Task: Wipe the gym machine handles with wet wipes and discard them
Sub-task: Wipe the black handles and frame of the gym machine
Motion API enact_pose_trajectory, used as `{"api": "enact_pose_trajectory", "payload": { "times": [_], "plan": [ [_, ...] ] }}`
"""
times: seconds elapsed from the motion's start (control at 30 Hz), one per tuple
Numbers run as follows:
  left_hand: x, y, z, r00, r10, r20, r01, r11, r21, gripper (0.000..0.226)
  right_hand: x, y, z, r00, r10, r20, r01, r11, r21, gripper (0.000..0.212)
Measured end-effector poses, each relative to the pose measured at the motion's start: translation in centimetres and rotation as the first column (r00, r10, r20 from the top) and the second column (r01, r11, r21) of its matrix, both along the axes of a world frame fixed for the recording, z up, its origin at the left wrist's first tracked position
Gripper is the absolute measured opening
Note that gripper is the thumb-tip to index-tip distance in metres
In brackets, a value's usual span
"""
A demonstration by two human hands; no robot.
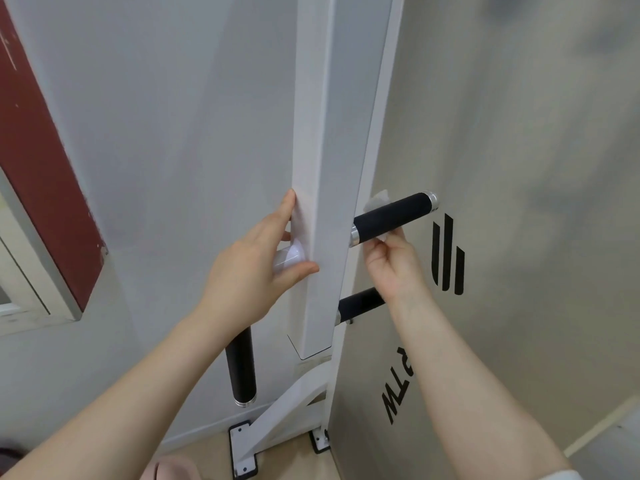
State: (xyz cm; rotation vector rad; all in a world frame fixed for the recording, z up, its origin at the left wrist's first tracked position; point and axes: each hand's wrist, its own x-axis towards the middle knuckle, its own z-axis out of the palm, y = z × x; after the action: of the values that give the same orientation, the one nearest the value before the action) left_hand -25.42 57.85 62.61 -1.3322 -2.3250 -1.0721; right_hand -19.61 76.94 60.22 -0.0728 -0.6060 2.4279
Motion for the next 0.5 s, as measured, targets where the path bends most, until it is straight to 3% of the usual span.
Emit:
{"api": "enact_pose_trajectory", "payload": {
  "times": [0.1,0.17,0.2,0.3,0.4,0.5],
  "plan": [
    [-0.2,0.0,0.0,1.0,-0.014,0.019,0.014,1.0,0.027,0.088,-0.5,-2.3,-1.0,0.983,0.049,0.177,-0.089,0.97,0.227,0.042],
    [-0.2,0.0,0.1,1.0,-0.008,0.022,0.008,1.0,0.015,0.088,-0.1,-2.4,-0.4,0.983,0.047,0.175,-0.091,0.964,0.251,0.042],
    [-0.2,0.0,0.2,1.0,-0.006,0.025,0.006,1.0,0.01,0.088,0.1,-1.9,0.0,0.992,0.021,0.128,-0.051,0.972,0.23,0.042],
    [-0.2,-0.1,0.3,1.0,-0.006,0.025,0.007,1.0,-0.006,0.088,0.1,-1.2,0.2,0.997,-0.075,0.002,0.075,0.996,-0.042,0.034],
    [-0.3,0.0,0.4,1.0,-0.005,0.01,0.005,1.0,-0.011,0.087,0.3,-3.1,-0.7,0.981,-0.177,0.081,0.173,0.983,0.053,0.024],
    [-0.1,-0.1,0.3,1.0,-0.014,-0.003,0.014,1.0,-0.017,0.086,1.4,-3.2,0.2,0.891,-0.417,0.182,0.415,0.908,0.048,0.017]
  ]
}}
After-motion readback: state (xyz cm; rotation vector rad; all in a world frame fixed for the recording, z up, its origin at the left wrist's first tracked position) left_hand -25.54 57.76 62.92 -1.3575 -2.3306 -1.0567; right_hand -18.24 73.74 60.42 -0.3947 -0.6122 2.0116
